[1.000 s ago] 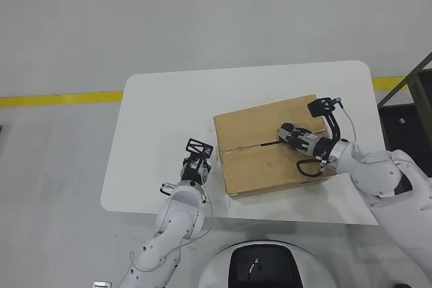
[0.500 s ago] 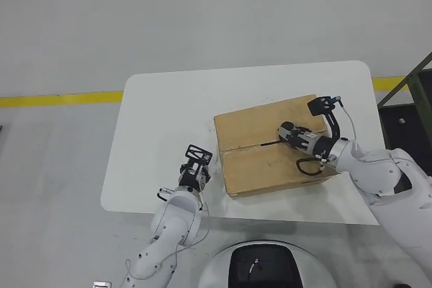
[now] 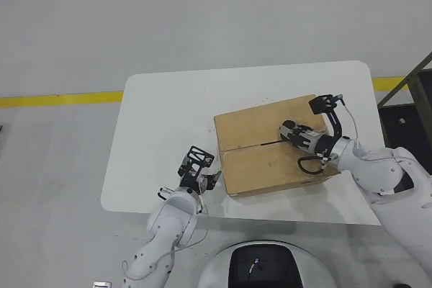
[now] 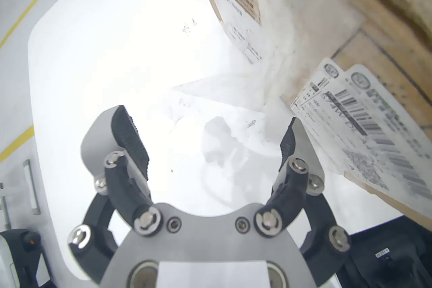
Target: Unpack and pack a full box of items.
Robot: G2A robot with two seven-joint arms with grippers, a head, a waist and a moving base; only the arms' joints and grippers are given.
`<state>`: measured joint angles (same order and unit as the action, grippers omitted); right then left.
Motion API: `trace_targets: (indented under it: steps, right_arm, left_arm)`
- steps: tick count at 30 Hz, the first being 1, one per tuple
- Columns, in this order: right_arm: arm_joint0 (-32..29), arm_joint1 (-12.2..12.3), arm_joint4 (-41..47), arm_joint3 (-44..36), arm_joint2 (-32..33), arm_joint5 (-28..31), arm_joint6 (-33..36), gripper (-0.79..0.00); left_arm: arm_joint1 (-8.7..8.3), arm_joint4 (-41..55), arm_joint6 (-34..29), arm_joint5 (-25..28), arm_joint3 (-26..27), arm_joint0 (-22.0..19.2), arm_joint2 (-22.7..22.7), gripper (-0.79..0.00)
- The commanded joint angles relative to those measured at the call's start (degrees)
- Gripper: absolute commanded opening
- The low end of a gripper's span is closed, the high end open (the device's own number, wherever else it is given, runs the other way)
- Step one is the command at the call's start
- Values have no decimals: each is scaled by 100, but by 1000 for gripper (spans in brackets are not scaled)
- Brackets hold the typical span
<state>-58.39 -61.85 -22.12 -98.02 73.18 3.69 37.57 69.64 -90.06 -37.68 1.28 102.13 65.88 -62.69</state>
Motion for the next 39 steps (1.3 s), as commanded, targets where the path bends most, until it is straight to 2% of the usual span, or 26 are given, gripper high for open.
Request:
trace_targets:
  steps: [1, 9, 10, 13, 16, 18, 19, 20, 29, 39]
  right_arm:
    - [1, -3, -4, 2, -12, 4, 6, -785]
    - [5, -9, -15, 10, -20, -8, 12, -785]
    - [4, -11, -11, 8, -21, -8, 11, -785]
    - [9, -14, -9, 4, -29, -8, 18, -785]
    - [21, -19, -1, 7, -42, -16, 16, -785]
    - [29, -23, 2, 14, -49, -17, 13, -785]
    - [33, -24, 1, 16, -53, -14, 19, -785]
    - [37, -25, 1, 21, -53, -16, 16, -785]
    - [80, -38, 6, 64, -81, -22, 26, -785]
    - [110, -51, -1, 105, -111, -1, 33, -785]
  left_arm:
    - [30, -17, 64, -43, -125, -115, 70, 0]
    - [143, 43, 274, -153, -514, -436, 224, 0]
    - [155, 43, 291, -152, -547, -462, 243, -15]
    - [187, 36, 355, -168, -599, -514, 291, -129]
    - [213, -29, 403, -213, -611, -526, 324, -443]
    - [232, -20, 415, -295, -559, -512, 322, -566]
    - [239, -30, 405, -311, -522, -495, 327, -742]
    - [244, -64, 399, -326, -480, -472, 334, -785]
    - [264, -263, 391, -339, -276, -306, 222, -785]
    - [272, -640, 184, -628, 151, 9, -11, -785]
